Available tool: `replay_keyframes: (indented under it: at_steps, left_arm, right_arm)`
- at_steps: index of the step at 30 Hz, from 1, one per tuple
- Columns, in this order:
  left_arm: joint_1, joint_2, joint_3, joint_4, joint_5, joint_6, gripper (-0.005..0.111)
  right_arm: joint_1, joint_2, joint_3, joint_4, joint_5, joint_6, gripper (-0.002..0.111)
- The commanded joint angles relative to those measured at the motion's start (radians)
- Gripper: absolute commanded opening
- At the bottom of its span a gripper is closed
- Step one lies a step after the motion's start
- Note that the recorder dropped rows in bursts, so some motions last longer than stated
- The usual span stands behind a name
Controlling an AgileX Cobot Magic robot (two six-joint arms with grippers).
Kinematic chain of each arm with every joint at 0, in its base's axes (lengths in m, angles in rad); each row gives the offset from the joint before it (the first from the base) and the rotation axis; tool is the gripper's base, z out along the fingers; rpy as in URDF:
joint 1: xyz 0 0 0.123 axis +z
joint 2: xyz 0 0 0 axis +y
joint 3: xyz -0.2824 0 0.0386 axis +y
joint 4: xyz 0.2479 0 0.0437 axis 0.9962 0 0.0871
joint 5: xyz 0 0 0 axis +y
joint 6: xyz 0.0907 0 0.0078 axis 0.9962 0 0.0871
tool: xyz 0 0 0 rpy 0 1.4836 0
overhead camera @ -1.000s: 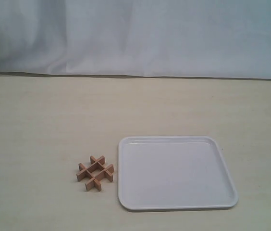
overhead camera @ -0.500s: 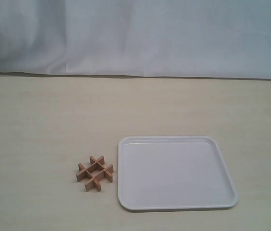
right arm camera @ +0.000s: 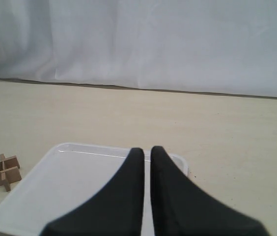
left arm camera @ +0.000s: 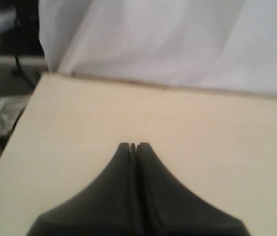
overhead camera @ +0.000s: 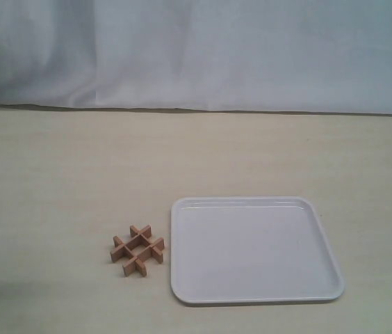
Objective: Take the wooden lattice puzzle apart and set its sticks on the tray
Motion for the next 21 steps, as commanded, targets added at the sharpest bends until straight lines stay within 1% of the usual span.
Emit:
replay_keyframes:
  at_steps: [1,3,5,8,10,13,16,21]
  left_arm:
    - [-0.133,0.242,-0.095,-0.064,0.190,0.170,0.000]
    - [-0.199,0.347,-0.157,-0.136,0.293,0.300,0.000]
    - [-0.265,0.465,-0.236,-0.224,0.427,0.437,0.000]
    - [-0.323,0.573,-0.327,-0.366,0.590,0.623,0.000]
    - [-0.359,0.619,-0.347,-0.412,0.620,0.700,0.000]
    - [-0.408,0.645,-0.349,-0.403,0.618,0.740,0.000]
    - [-0.428,0.646,-0.349,-0.403,0.596,0.748,0.000]
    - [-0.445,0.646,-0.349,-0.415,0.600,0.773,0.000]
  right_arm:
    - [-0.001,-0.004,0.000,-0.001,-0.005,-0.005,0.005]
    - [-0.001,-0.004,0.000,-0.001,-0.005,-0.005,0.005]
    - [-0.001,-0.004,0.000,-0.001,-0.005,-0.005,0.005]
    - [-0.001,-0.004,0.000,-0.001,-0.005,-0.005,0.005]
    - [-0.001,-0.004,0.000,-0.001,-0.005,-0.005,0.005]
    - [-0.001,-0.004,0.000,-0.001,-0.005,-0.005,0.005]
    - [-0.001,-0.004,0.000,-0.001,-0.005,-0.005,0.005]
    - [-0.001,-0.004,0.000,-0.001,-0.005,-0.005,0.005]
